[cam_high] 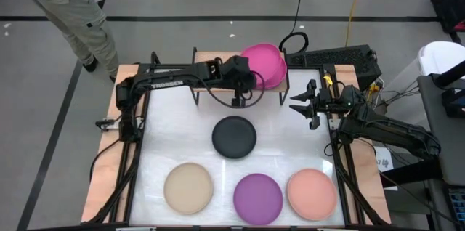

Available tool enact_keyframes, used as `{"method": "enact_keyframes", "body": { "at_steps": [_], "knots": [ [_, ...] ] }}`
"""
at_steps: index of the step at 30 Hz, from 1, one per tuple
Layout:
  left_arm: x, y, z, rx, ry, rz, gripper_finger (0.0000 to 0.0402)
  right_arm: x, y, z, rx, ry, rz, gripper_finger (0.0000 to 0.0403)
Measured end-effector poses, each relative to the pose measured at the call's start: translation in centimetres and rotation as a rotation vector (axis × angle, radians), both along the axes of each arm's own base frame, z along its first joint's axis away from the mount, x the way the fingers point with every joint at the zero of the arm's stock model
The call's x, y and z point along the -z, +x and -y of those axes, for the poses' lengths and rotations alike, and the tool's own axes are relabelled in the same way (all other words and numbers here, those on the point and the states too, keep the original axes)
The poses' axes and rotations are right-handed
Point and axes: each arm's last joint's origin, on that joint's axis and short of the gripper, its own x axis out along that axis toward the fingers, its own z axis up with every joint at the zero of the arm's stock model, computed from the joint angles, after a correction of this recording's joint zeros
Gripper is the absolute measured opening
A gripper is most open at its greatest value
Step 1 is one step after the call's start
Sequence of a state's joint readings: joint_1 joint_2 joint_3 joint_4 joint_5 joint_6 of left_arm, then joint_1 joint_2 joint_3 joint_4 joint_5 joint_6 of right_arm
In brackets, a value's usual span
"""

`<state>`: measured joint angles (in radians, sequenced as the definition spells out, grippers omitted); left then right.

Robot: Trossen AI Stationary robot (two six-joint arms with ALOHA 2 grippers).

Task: Place and stack plates onto a shelf
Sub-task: Stack the pink plate on top of the pink plate on the shelf, then put the light orange plate on the shelf

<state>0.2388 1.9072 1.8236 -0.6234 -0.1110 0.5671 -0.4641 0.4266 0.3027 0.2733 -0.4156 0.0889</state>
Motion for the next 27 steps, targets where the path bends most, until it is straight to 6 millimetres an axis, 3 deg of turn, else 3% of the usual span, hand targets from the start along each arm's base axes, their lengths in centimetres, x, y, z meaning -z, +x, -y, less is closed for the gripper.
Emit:
{"method": "enact_keyframes", "body": {
  "at_steps": [7, 16, 19, 27],
  "knots": [
    [-0.3, 0.5, 0.1, 0.005, 0.065, 0.043, 0.0086, 0.0, 0.0, 0.0, -0.003, 0.0, -0.001, 0.0141],
    [-0.9, 0.5, 0.8, -0.075, 0.079, 0.075, 0.0222, 0.0, 0.0, 0.0, -0.008, 0.013, 0.0, 0.0141],
    [-3.2, -0.6, 1.9, -0.136, 0.07, 0.159, 0.0245, -0.2, 0.0, -0.2, -0.056, 0.029, -0.003, 0.0141],
    [-11.6, -7.1, 6.5, -0.202, -0.039, 0.443, 0.025, -3.2, 0.7, -0.1, -0.119, 0.045, -0.067, 0.0141]
  ]
}}
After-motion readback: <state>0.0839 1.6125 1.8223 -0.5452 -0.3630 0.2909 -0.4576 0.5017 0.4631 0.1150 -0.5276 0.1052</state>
